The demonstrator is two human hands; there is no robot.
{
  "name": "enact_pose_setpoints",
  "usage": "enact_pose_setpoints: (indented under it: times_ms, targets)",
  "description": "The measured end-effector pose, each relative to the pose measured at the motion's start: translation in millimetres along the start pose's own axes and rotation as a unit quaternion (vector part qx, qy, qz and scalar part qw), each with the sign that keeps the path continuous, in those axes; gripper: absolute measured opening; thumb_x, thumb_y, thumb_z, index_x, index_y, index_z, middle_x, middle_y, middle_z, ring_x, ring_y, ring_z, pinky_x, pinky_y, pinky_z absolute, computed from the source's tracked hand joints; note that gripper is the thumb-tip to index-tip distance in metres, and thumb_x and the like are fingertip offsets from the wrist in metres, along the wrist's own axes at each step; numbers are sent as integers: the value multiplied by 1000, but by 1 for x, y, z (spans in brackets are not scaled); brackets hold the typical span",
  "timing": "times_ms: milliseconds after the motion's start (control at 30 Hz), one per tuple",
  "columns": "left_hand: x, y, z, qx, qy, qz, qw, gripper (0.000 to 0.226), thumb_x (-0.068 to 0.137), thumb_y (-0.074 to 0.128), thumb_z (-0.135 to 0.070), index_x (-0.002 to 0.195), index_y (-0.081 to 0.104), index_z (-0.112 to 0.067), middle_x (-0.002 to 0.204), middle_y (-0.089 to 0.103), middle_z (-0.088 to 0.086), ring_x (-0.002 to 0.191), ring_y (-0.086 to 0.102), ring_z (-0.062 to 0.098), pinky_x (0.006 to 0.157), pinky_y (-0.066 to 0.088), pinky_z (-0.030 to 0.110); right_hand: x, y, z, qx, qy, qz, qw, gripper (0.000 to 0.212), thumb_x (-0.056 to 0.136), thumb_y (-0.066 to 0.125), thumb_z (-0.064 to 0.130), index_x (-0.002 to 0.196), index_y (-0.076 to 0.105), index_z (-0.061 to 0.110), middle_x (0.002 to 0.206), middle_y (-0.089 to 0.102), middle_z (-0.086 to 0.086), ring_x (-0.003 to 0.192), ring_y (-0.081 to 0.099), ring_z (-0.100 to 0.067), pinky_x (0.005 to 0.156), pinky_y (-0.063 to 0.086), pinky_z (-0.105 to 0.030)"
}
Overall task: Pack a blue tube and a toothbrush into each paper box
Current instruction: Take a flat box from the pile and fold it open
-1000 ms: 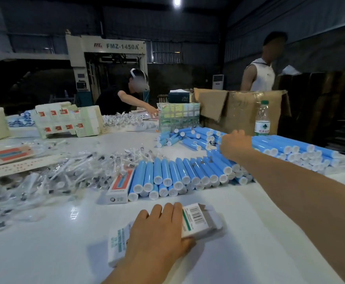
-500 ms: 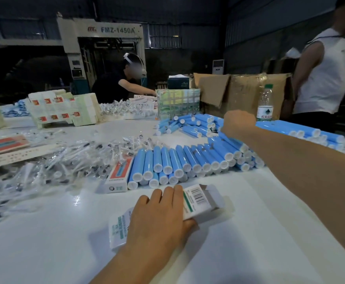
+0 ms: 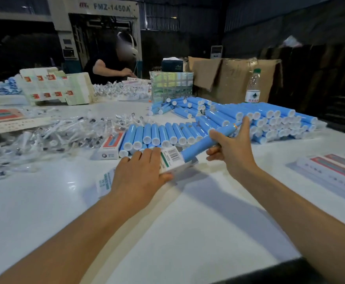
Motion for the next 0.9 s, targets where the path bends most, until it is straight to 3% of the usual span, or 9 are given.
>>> enact_pose_setpoints:
  times_ms: [100, 200, 267, 300, 367, 433, 533, 700, 900]
  targets:
    - [0, -1, -1, -6, -9, 2, 1000, 73, 89, 27, -67, 143, 20, -19, 137, 42, -1, 121, 41, 21, 89, 35, 35, -7, 6, -11, 22, 35, 5, 999, 80, 86, 65, 8, 144, 18, 38, 73, 64, -14, 43, 59, -21, 43, 50, -30]
    - [0, -3, -2, -7, -13, -2, 1000, 73, 88, 28, -68, 142, 22, -19, 136, 43, -1, 120, 42, 22, 89, 35, 35, -12, 12, -17, 15, 44, 0, 999, 33, 90, 61, 10, 117, 45, 22, 78, 60, -16, 42, 57, -18, 41, 49, -28]
    - [0, -3, -1, -5, -14, -1, 1000, 74, 87, 28, -68, 142, 21, -19, 136, 43, -1, 120, 42, 22, 90, 35, 35, -15, 12, -20, -13, 37, -7, 999, 17, 92, 60, 14, 109, 59, 11, 71, 60, -8, 43, 52, -11, 41, 45, -24]
    - [0, -2, -1, -6, -14, 3, 1000, 75, 87, 28, -68, 142, 21, -19, 137, 42, -1, 121, 41, 22, 90, 35, 35, -16, 14, -22, -45, 37, 1, 998, 16, 94, 58, 19, 101, 67, 8, 63, 59, -2, 42, 48, -8, 41, 42, -22]
    - [0, 0, -2, -7, -11, 14, 1000, 75, 87, 28, -68, 143, 20, -18, 139, 41, 0, 122, 40, 22, 91, 34, 35, -20, 20, -28, -107, 44, 30, 993, 35, 97, 51, 32, 79, 74, 13, 47, 53, 9, 40, 39, -3, 40, 34, -18]
    - [1, 1, -2, -9, -9, 22, 1000, 76, 88, 28, -68, 144, 20, -18, 141, 39, 0, 124, 39, 22, 93, 33, 35, -23, 25, -31, -111, 51, 41, 992, 46, 98, 45, 38, 69, 73, 15, 44, 46, 6, 41, 35, -5, 40, 30, -19]
    - [1, 1, 0, -11, -10, 32, 999, 76, 88, 28, -68, 144, 19, -17, 141, 39, 0, 125, 38, 22, 95, 34, 36, -18, 17, -35, -97, 66, 10, 993, 49, 98, 44, 40, 68, 69, 10, 46, 39, -2, 39, 31, -9, 39, 27, -21]
    - [0, 1, -2, -14, 7, 29, 999, 76, 89, 33, -66, 144, 20, -15, 139, 40, 2, 124, 39, 24, 95, 34, 37, -12, 4, -52, -61, 127, -36, 989, 46, 97, 48, 40, 67, 63, 9, 61, 52, -6, 40, 35, -10, 41, 26, -25]
    - [-5, 17, 4, -8, 35, 72, 997, 73, 92, 38, -60, 145, 22, -13, 142, 39, 7, 125, 38, 27, 98, 31, 43, -10, 1, -57, -62, 146, -40, 986, 45, 97, 49, 38, 67, 64, 7, 58, 52, -6, 41, 38, -12, 41, 28, -25]
Point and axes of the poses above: each hand's wrist, its own x-axis towards the middle knuckle, its own y-axis out of the palm, z = x × y, the point moved 9 cm from there along x, towards the middle knuckle
